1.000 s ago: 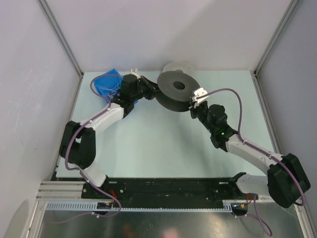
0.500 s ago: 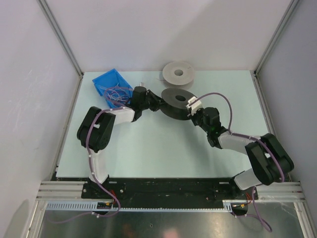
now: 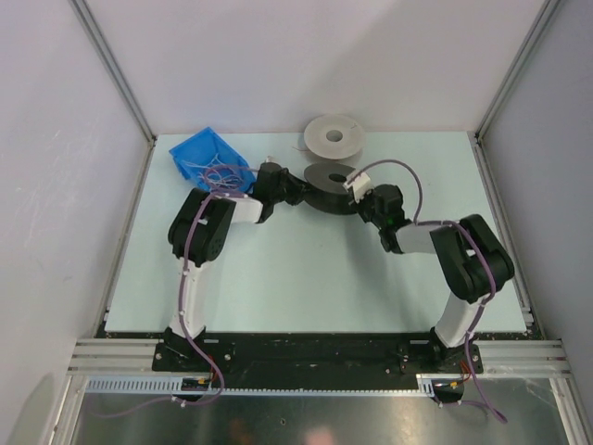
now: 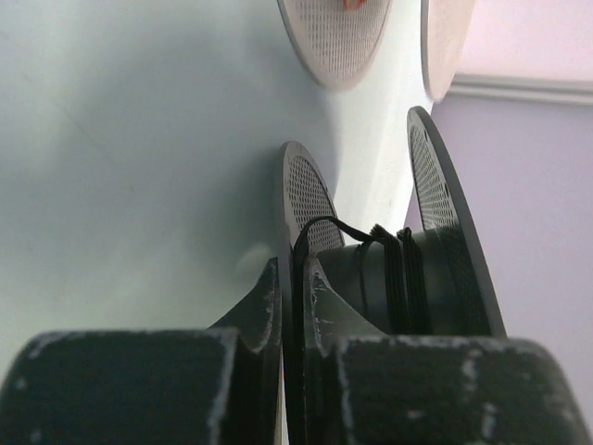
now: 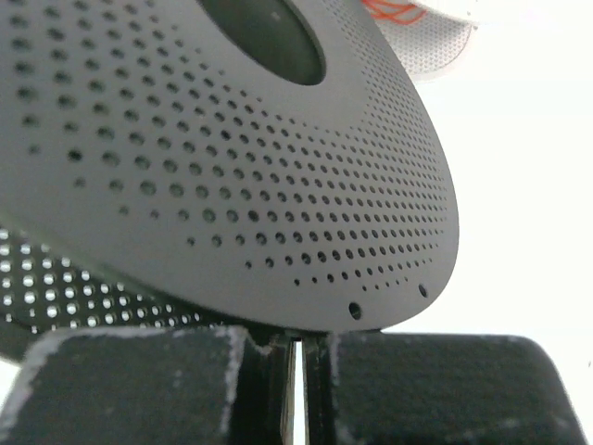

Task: Wrap the cables

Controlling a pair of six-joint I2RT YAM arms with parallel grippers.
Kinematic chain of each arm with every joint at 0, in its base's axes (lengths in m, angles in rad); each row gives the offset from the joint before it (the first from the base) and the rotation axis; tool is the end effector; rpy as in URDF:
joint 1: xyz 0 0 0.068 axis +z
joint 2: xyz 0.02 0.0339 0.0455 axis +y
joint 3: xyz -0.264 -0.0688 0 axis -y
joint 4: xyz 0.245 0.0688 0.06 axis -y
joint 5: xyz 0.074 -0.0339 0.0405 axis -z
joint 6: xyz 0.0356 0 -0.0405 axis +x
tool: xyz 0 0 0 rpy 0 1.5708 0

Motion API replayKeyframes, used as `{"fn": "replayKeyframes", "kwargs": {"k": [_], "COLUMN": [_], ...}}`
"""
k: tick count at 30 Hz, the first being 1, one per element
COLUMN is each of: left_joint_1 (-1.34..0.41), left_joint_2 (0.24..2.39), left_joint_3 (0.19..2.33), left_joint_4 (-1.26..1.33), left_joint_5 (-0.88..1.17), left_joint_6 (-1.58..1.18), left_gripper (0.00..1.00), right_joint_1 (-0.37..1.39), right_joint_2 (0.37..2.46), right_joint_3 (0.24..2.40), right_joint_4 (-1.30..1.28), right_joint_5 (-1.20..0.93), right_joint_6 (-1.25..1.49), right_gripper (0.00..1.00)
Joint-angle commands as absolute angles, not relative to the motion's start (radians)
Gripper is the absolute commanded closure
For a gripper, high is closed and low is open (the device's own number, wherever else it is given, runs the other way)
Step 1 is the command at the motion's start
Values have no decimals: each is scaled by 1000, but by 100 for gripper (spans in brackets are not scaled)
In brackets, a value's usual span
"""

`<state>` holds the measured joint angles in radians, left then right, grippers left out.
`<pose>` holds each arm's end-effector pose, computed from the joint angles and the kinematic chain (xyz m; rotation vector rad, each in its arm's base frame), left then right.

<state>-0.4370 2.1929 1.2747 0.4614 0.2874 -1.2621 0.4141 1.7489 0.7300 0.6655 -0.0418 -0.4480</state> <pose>0.4192 -0.2069 0.1221 -0.7267 2.1734 -1.2855 0.3190 0.1418 0.1582 -0.8292 1.7360 0.0175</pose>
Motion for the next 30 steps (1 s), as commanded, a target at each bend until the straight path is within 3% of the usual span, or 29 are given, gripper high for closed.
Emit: {"fn": "replayKeyframes", "kwargs": {"k": [1,4,10,25,27,30], "left_joint_1": [-524,-516,-516,-535,-535,-534], "left_joint_2": [2243,2263,2291,2268,2254,2232], "left_joint_3": [1334,1343,1359,1345,1337,1326], "left_joint_4": [542,542,542,540,540,537], "left_joint_5": [419,413,414,343,330,313], "left_joint_6": [-1166,-1186,-1204,-1161,-1142,-1119], "left_gripper": [96,95,93,85,82,68], "right_joint_1": [456,431,371,265,260,242], "right_joint_2": [1823,1867,1899,1901,1898,1904], "right_joint_3": [1020,1138,1158,1058,1041,1022], "right_joint_4": [463,261,173,375,388,382], "right_joint_5": [-109,-138,-335,-524,-531,-530], "right_joint_6": [-384,-242,94,606,613,614], "right_gripper": [100,100,100,100,100,100]}}
